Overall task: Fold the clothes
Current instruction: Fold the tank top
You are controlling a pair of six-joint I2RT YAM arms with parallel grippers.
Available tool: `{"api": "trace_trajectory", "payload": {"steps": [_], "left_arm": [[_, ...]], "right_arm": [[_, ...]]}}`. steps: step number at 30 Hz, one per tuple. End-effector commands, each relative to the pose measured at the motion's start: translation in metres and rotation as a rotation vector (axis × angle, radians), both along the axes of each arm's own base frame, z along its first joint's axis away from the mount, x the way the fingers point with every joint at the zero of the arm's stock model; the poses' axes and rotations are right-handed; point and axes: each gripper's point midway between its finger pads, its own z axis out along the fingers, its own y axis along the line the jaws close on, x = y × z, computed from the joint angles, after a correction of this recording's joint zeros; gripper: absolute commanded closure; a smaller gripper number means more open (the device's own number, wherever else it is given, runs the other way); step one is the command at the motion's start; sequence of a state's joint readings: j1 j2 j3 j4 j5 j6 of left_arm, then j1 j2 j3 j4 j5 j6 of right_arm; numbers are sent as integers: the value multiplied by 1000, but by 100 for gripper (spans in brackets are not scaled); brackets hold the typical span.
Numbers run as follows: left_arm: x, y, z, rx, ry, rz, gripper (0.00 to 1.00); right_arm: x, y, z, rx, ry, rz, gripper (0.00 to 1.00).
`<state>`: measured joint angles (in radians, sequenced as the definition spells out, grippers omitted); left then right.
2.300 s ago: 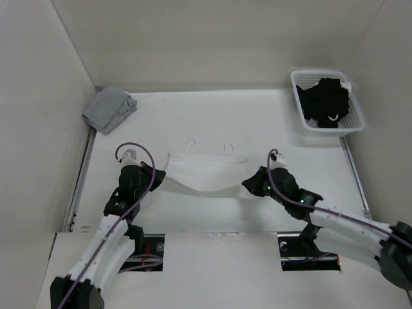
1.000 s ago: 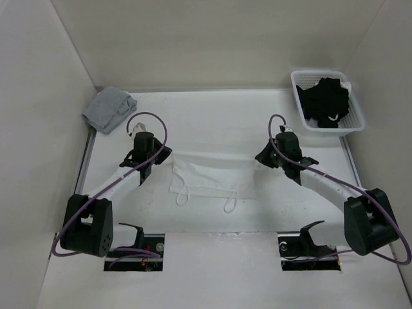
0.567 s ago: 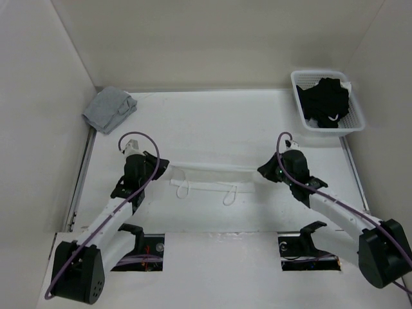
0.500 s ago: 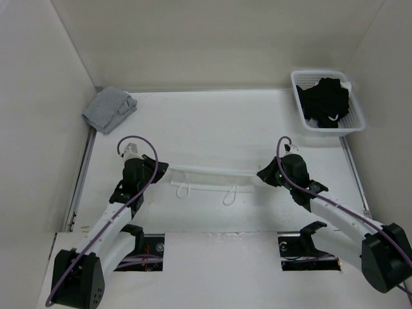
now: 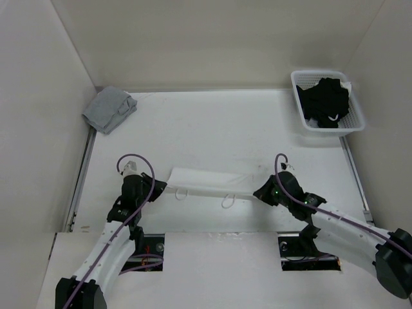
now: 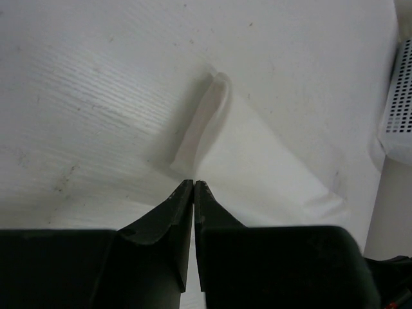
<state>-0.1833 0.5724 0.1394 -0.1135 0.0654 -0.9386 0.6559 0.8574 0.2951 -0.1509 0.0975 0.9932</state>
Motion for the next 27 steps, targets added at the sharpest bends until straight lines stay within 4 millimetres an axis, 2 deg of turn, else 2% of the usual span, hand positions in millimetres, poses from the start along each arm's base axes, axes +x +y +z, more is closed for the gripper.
{"api": "trace_trajectory", "payload": {"steps": [1, 4, 7, 10, 13, 15, 17, 20, 22, 24, 27], "left_arm": [[-3, 1, -6, -5, 31, 8, 94], [-5, 8, -13, 0, 68, 44, 87], [-2, 19, -10, 0, 69, 96, 77], [8, 25, 20, -4, -10, 117, 77], [19, 12, 58, -10, -102, 73, 77], [26, -8, 74, -15, -134, 19, 77], [29, -39, 79, -27, -150, -51, 77], [28, -88, 74, -25, -159, -150, 76], [27, -112, 62, -6, -145, -192, 76], [29, -125, 48, 0, -125, -213, 76], [30, -121, 22, 13, -81, -200, 76]], "right_arm": [[-7, -9, -16, -17, 62, -90, 94], [-13, -9, -19, -24, 73, -99, 89], [-14, -9, -14, -36, 57, -103, 73], [-14, -10, 2, -43, 24, -95, 59], [-10, -12, 22, -61, -35, -100, 55], [-6, -8, 34, -66, -67, -83, 61], [0, 4, 42, -69, -105, -43, 76], [15, 26, 51, -69, -172, 32, 90], [33, 34, 52, -63, -196, 40, 93], [55, 32, 52, -50, -222, 8, 93], [79, 22, 47, -34, -227, -34, 94]]}}
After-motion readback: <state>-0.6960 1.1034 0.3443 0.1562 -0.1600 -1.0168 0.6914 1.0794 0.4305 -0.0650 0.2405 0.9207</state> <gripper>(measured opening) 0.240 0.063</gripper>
